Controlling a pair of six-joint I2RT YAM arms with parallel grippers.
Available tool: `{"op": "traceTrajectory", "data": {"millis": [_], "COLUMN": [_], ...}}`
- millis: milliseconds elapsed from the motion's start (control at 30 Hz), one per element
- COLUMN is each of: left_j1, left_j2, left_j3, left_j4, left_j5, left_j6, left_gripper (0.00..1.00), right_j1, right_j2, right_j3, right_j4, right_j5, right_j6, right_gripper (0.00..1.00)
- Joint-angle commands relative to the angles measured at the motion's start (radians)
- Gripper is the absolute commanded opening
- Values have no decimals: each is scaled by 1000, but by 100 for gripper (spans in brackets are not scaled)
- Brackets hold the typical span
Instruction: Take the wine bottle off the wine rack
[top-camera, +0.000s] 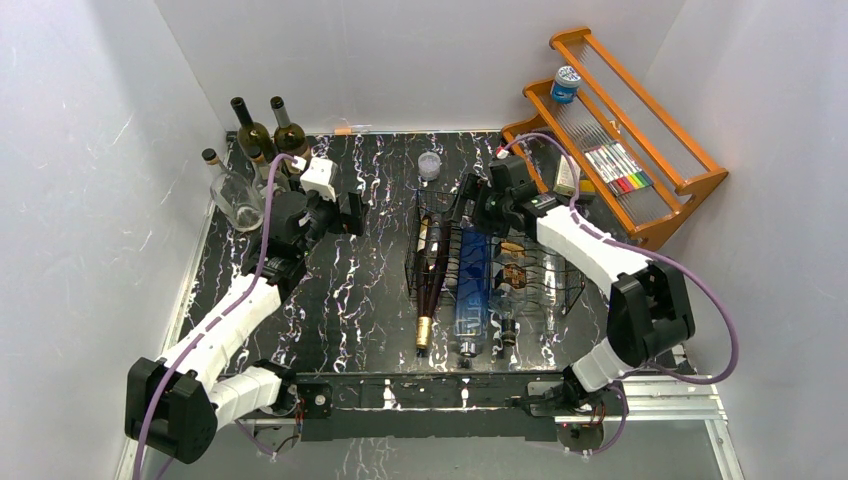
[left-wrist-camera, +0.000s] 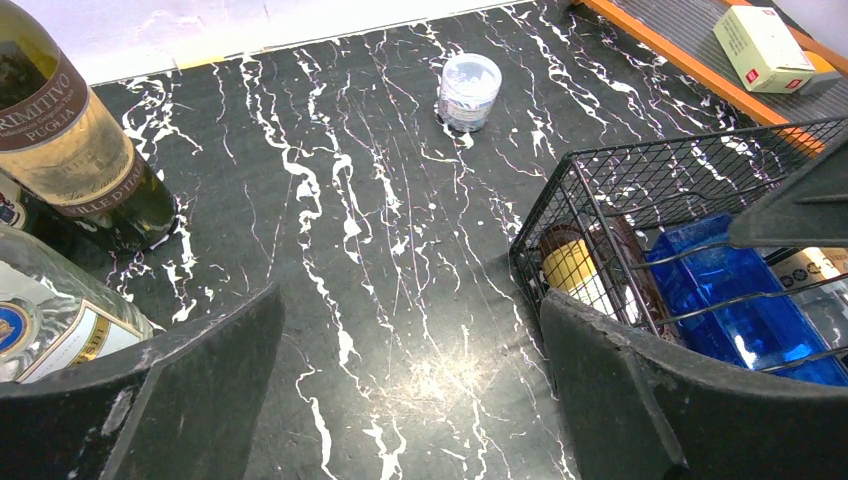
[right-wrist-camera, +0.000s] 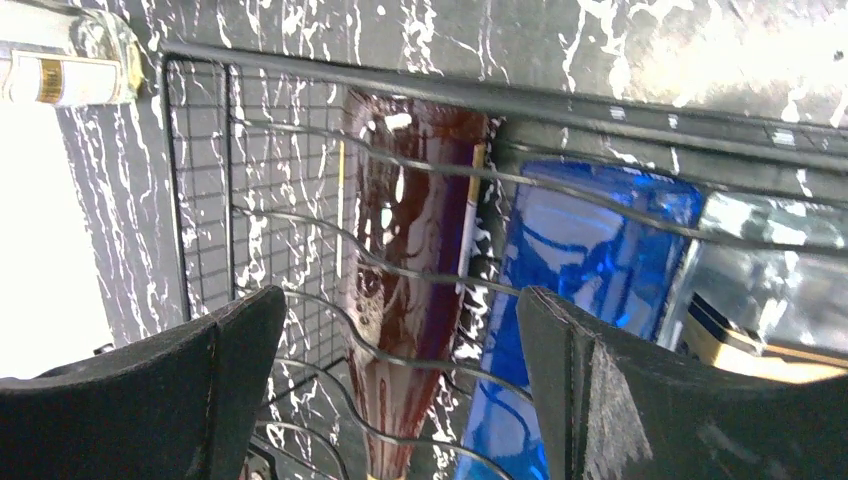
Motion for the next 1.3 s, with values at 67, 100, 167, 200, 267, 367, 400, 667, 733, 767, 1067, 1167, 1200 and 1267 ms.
{"op": "traceTrajectory", "data": {"millis": [67,100,167,200,267,367,400,667,733,767,1067,1167,1200,1267], "left_j1": [-3,-4,-5,-4,-3,-3,-4,-4,-3,-4,-3,-3,-3,-4], "left_j2": [-12,-12,-12,-12,-12,-15,-15,20,25,20,20,48,48,28], "left_j3": [-9,-8,-9,-9,-8,-9,-9,-3,10,8,2,32,38,35], "left_j4": [29,29,29,30,31,29,28,24,10,14,23,-7,-13,-11], "left_j5": [12,12,12,13,13,9,7,-5,9,12,30,59,70,90], "left_j6": [-4,-5,-6,-6,-6,-5,-3,-3,-8,-7,-16,-22,-24,-28], "left_gripper": [98,98,98,98,98,98,98,98,98,98,98,98,98,98], "right_j1": [-5,-5,-5,-6,-5,-6,-6,-28,-34,-38,-49,-47,-47,-47], "right_j2": [86,97,116,127,156,206,233,404,446,463,545,504,481,424], "right_j3": [67,76,95,102,123,182,203,418,476,499,693,731,729,703], "right_j4": [71,79,94,106,121,121,122,89,61,48,-39,-100,-119,-159], "right_j5": [86,92,108,115,131,155,160,161,167,169,36,25,29,39], "right_j6": [-20,-20,-19,-18,-17,-18,-20,-72,-105,-113,-153,-213,-229,-262], "right_gripper": [98,98,98,98,98,98,98,98,98,98,98,98,98,98]}}
